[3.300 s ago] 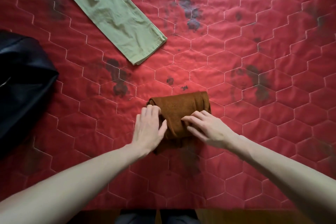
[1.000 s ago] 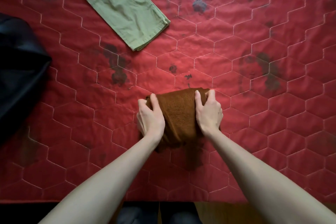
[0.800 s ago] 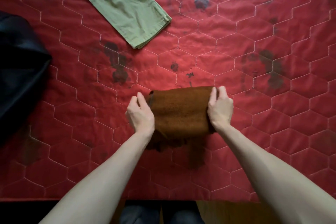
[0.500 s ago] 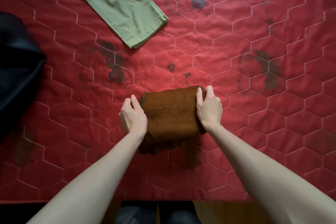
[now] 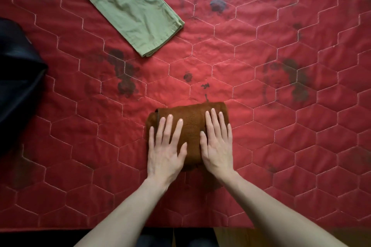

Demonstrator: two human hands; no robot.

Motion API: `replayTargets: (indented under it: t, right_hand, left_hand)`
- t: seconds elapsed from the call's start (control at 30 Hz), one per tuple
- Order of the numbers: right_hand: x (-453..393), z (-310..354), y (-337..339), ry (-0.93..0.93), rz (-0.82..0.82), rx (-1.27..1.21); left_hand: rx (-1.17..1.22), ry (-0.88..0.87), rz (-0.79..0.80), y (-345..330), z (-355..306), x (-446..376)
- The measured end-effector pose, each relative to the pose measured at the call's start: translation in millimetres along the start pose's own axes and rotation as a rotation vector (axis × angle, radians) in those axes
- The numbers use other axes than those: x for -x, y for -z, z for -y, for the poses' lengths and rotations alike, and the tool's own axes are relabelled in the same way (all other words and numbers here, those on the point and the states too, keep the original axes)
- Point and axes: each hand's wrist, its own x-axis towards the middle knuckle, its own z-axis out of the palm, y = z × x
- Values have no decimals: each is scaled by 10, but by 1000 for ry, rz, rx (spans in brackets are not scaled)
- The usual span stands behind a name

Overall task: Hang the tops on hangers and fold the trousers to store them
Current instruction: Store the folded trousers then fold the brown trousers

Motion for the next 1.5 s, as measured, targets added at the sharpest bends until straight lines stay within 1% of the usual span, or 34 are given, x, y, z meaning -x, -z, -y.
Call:
replayTargets:
  t: [0.1, 0.2, 0.23, 0.3, 0.33, 0.37, 0.43, 0.47, 0.5, 0.57, 0.63, 0.73, 0.83, 0.93, 1.03, 1.1, 1.17, 1.27, 1.5]
  right_hand:
    - [-41, 20, -88, -106, -2, -78]
    - [-114, 15, -82, -84, 25, -88]
    - [-115, 8, -55, -67, 26, -107]
    - [-97, -8, 14, -68, 1, -203]
    - [-92, -11, 55, -117, -22, -289]
    - [-95, -10, 97, -210, -40, -394]
    - [-100, 2, 181, -469, -22, -602]
    - [-109, -6, 218, -570, 3, -660]
    - [-123, -31, 245, -628, 29, -694]
    - [-164, -103, 283, -654, 87, -736]
    - [-225, -152, 323, -643, 165, -774]
    - [-325, -144, 384, -628, 264, -868]
    - [-392, -81, 493, -556, 338, -996]
    - [-447, 13, 637, -489, 380, -1068]
    - [-517, 179, 838, -453, 375, -1133]
    - [-533, 321, 1035, -440, 382, -1183]
    - [-519, 485, 1287, -442, 383, -1235]
    - [-462, 770, 1750, -434, 327, -1283]
    - [-433, 1340, 2994, -269, 208, -1223]
  left_hand:
    - [31, 40, 7, -97, 77, -28]
    - [82, 100, 2, -94, 61, -87]
    - [120, 161, -5, -73, 57, -68]
    - [276, 381, -3, -5, 21, -18]
    - [376, 513, 7, 36, -11, 2]
    - [459, 640, 17, 72, -45, 10]
    - [566, 836, 39, 126, -92, -3]
    - [616, 895, 51, 142, -88, -15]
    - [676, 938, 62, 149, -60, -29]
    - [821, 997, 100, 175, 39, -67]
    - [948, 1007, 140, 215, 142, -106]
    - [1076, 964, 174, 302, 230, -159]
    - [1142, 915, 162, 420, 323, -208]
    - [1182, 877, 180, 630, 415, -255]
    - [1275, 840, 212, 962, 462, -291]
    - [1348, 790, 206, 1269, 437, -311]
    - [1398, 723, 187, 1652, 373, -335]
    - [1423, 629, 159, 2287, 271, -349]
    - [1513, 523, 112, 3513, -122, -199]
